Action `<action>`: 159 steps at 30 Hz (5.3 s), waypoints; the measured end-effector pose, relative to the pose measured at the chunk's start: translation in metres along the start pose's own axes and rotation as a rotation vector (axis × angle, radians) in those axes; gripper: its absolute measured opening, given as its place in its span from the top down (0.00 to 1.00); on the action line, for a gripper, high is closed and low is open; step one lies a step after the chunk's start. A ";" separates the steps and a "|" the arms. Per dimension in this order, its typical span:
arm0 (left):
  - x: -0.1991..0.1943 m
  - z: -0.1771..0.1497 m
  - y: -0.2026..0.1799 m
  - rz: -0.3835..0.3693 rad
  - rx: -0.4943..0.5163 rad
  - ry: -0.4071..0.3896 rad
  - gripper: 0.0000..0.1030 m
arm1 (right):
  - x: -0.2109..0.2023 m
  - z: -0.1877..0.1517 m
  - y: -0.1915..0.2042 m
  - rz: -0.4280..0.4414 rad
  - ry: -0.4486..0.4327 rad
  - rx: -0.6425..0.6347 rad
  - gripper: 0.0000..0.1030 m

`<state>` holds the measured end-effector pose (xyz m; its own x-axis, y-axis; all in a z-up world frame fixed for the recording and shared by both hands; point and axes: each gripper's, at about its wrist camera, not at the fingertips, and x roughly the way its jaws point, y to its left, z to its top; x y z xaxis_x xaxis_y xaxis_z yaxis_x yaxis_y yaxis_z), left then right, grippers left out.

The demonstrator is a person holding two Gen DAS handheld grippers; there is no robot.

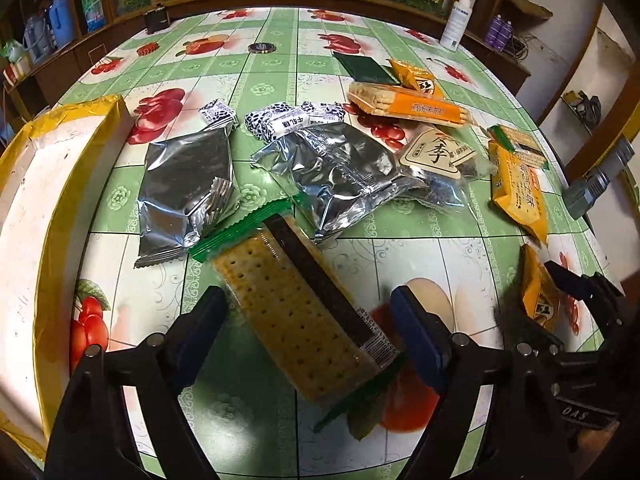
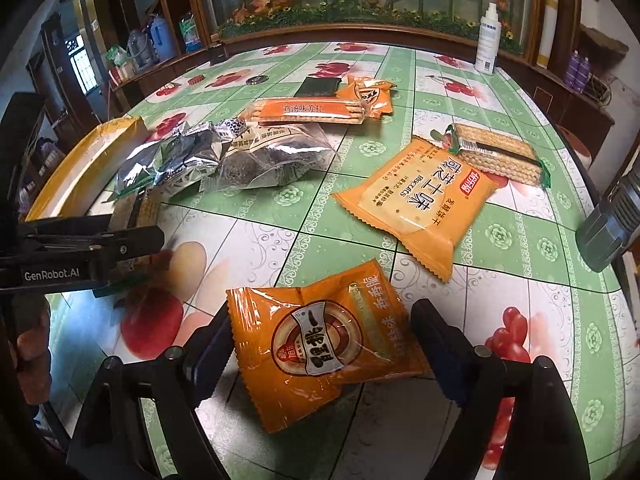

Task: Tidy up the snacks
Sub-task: 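Grasp the green cracker pack with the left tool while the right tool grasps the orange bag, then carry the cracker pack and orange bag over the yellow-rimmed tray with both tools, then open both tools to drop the cracker pack and orange bag into the tray, then move both tools back over the remaining snacks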

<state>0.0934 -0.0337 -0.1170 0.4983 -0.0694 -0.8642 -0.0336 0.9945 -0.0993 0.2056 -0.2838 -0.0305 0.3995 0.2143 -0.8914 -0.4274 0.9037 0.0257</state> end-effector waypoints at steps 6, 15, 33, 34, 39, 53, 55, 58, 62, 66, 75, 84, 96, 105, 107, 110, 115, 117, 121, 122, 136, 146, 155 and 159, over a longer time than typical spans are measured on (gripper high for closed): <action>-0.012 -0.010 0.016 -0.011 0.044 -0.031 0.53 | -0.010 -0.005 -0.009 0.039 -0.031 0.029 0.30; -0.056 -0.026 0.026 -0.039 0.097 -0.128 0.57 | -0.038 -0.003 -0.003 0.102 -0.098 0.044 0.36; -0.142 -0.023 0.081 0.039 0.000 -0.333 0.58 | -0.098 0.040 0.068 0.228 -0.265 -0.068 0.36; -0.146 -0.023 0.088 0.047 -0.013 -0.343 0.57 | -0.100 0.043 0.073 0.233 -0.271 -0.079 0.36; -0.159 -0.024 0.113 0.105 -0.064 -0.373 0.57 | -0.103 0.057 0.099 0.274 -0.293 -0.122 0.36; -0.170 -0.031 0.168 0.219 -0.172 -0.397 0.57 | -0.095 0.083 0.180 0.419 -0.298 -0.231 0.37; -0.170 -0.031 0.173 0.231 -0.180 -0.396 0.57 | -0.092 0.084 0.189 0.442 -0.292 -0.236 0.37; -0.171 -0.032 0.178 0.250 -0.189 -0.398 0.57 | -0.086 0.090 0.201 0.464 -0.283 -0.251 0.37; -0.172 -0.034 0.184 0.268 -0.202 -0.400 0.57 | -0.081 0.095 0.216 0.485 -0.279 -0.271 0.37; -0.171 -0.034 0.193 0.278 -0.217 -0.397 0.57 | -0.073 0.103 0.227 0.501 -0.266 -0.283 0.37; -0.151 -0.034 0.207 0.280 -0.245 -0.354 0.57 | -0.032 0.117 0.252 0.530 -0.194 -0.292 0.37; -0.116 -0.041 0.214 0.272 -0.263 -0.270 0.57 | 0.027 0.134 0.291 0.564 -0.104 -0.317 0.37; -0.103 -0.052 0.212 0.356 -0.246 -0.221 0.38 | 0.077 0.134 0.311 0.541 -0.021 -0.329 0.30; -0.122 -0.051 0.208 0.333 -0.259 -0.271 0.33 | 0.038 0.138 0.272 0.537 -0.102 -0.262 0.30; -0.124 -0.051 0.207 0.328 -0.263 -0.274 0.33 | 0.030 0.138 0.263 0.533 -0.114 -0.250 0.29; -0.129 -0.051 0.203 0.333 -0.262 -0.278 0.32 | 0.019 0.136 0.251 0.525 -0.129 -0.235 0.28; -0.137 -0.050 0.193 0.326 -0.259 -0.297 0.27 | -0.003 0.125 0.223 0.511 -0.167 -0.193 0.23; -0.139 -0.048 0.187 0.320 -0.252 -0.301 0.27 | -0.011 0.119 0.208 0.499 -0.182 -0.164 0.21; -0.140 -0.043 0.171 0.297 -0.222 -0.307 0.27 | -0.026 0.104 0.175 0.454 -0.205 -0.123 0.21; -0.140 -0.042 0.167 0.295 -0.215 -0.309 0.27 | -0.028 0.101 0.167 0.441 -0.209 -0.114 0.21; -0.146 -0.016 0.089 0.326 -0.073 -0.381 0.19 | -0.071 0.061 0.056 0.246 -0.273 0.024 0.17; -0.134 -0.010 0.052 0.296 0.003 -0.367 0.19 | -0.080 0.037 0.012 0.186 -0.273 0.098 0.16; -0.108 -0.012 0.044 0.235 0.006 -0.289 0.19 | -0.072 0.025 -0.006 0.174 -0.250 0.129 0.16; -0.098 -0.013 0.042 0.190 -0.002 -0.252 0.19 | -0.068 0.022 -0.008 0.174 -0.237 0.131 0.16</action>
<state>0.0321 0.0140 -0.0430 0.6822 0.1398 -0.7177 -0.1482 0.9876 0.0516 0.1996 -0.2979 0.0397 0.5137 0.4359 -0.7390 -0.4041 0.8827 0.2397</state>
